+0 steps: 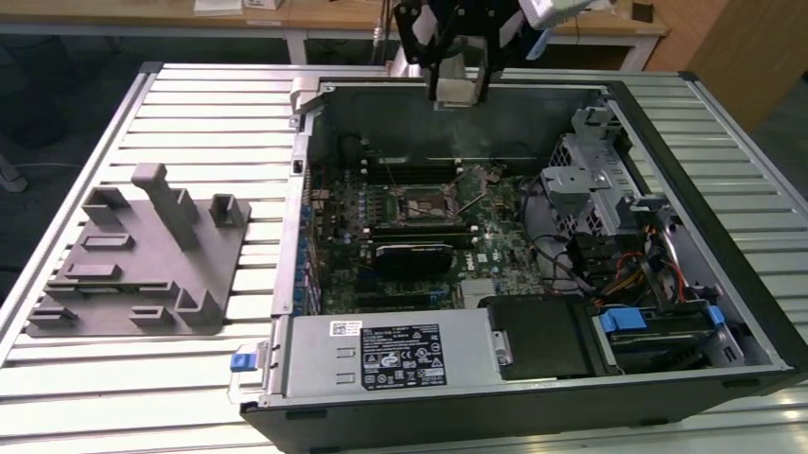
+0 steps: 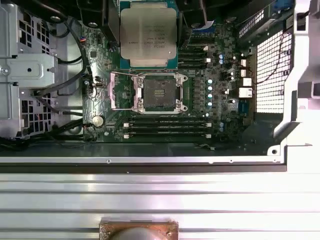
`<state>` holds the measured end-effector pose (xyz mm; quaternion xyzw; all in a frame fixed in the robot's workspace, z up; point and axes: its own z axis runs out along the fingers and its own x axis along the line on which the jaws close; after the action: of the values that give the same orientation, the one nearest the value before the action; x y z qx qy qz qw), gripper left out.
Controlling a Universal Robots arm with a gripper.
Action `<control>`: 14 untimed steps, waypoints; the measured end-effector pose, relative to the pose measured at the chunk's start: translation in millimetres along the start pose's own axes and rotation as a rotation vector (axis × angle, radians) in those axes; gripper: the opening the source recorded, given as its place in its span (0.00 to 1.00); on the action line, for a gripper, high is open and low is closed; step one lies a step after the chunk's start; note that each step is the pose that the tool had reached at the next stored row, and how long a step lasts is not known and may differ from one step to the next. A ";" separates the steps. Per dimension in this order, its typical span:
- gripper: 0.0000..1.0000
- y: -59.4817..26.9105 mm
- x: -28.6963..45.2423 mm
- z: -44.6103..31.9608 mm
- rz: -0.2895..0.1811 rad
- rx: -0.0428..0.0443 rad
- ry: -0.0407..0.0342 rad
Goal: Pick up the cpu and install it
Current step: 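Pick up the cpu and move it towards the insertion slot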
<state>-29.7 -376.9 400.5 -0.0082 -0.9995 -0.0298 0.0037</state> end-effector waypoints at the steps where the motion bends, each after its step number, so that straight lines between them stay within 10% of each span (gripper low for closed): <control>1: 0.54 0.2 0.0 -2.9 0.000 0.0000 0.0001; 5: 0.54 0.5 0.1 -8.6 0.000 -0.0006 -0.0001; 7: 0.54 -0.6 -0.1 9.6 0.000 -0.0002 0.0000; 14: 0.54 -1.0 -0.1 16.3 0.000 -0.0002 0.0000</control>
<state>-29.7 -377.0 384.2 -0.0082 -0.9995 -0.0299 0.0037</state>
